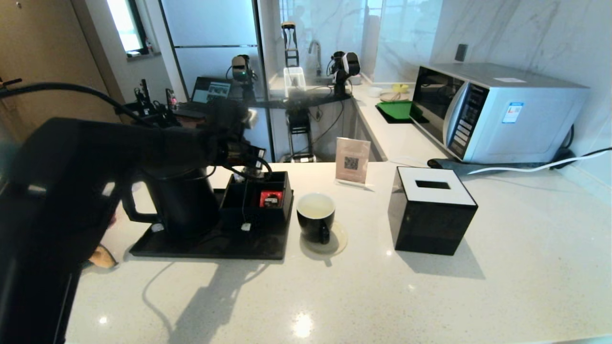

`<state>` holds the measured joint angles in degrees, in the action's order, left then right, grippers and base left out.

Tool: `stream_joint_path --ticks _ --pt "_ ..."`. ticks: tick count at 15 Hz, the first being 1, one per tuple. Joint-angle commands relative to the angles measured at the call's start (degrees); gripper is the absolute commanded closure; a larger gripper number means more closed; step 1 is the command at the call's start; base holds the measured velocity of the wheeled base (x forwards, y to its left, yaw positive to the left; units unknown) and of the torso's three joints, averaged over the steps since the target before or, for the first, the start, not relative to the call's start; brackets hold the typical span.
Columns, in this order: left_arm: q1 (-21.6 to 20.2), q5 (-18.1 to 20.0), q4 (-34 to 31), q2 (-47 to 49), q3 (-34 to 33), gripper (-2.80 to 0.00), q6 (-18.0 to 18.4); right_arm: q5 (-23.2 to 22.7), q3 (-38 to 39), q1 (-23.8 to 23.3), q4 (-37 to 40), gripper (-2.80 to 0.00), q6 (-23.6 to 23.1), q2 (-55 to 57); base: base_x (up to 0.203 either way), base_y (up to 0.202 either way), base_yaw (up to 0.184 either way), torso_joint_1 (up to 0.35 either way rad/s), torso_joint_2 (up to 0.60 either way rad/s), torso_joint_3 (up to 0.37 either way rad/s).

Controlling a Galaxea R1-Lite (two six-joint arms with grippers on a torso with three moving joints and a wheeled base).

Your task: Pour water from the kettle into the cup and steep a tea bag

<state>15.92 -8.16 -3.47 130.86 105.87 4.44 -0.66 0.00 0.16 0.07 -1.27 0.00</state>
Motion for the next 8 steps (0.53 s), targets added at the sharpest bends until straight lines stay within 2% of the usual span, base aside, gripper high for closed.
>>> stream_joint_path --ticks 1,5,8 --pt "0.1 0.0 0.0 -2.0 -0.2 0.00 -0.1 0.0 0.0 0.0 0.0 0.00 -0.1 0.0 0.000 0.000 0.000 0.000 0.00 0.000" --pt "0.3 0.0 0.2 -3.6 -0.6 0.00 -0.1 0.0 0.0 0.0 0.0 0.00 -0.1 0.0 0.000 0.000 0.000 0.000 0.00 0.000" --pt "0.7 -0.4 4.0 -5.4 -3.5 0.00 -0.1 0.0 0.0 0.0 0.0 0.00 -0.1 0.0 0.000 0.000 0.000 0.000 0.00 0.000"
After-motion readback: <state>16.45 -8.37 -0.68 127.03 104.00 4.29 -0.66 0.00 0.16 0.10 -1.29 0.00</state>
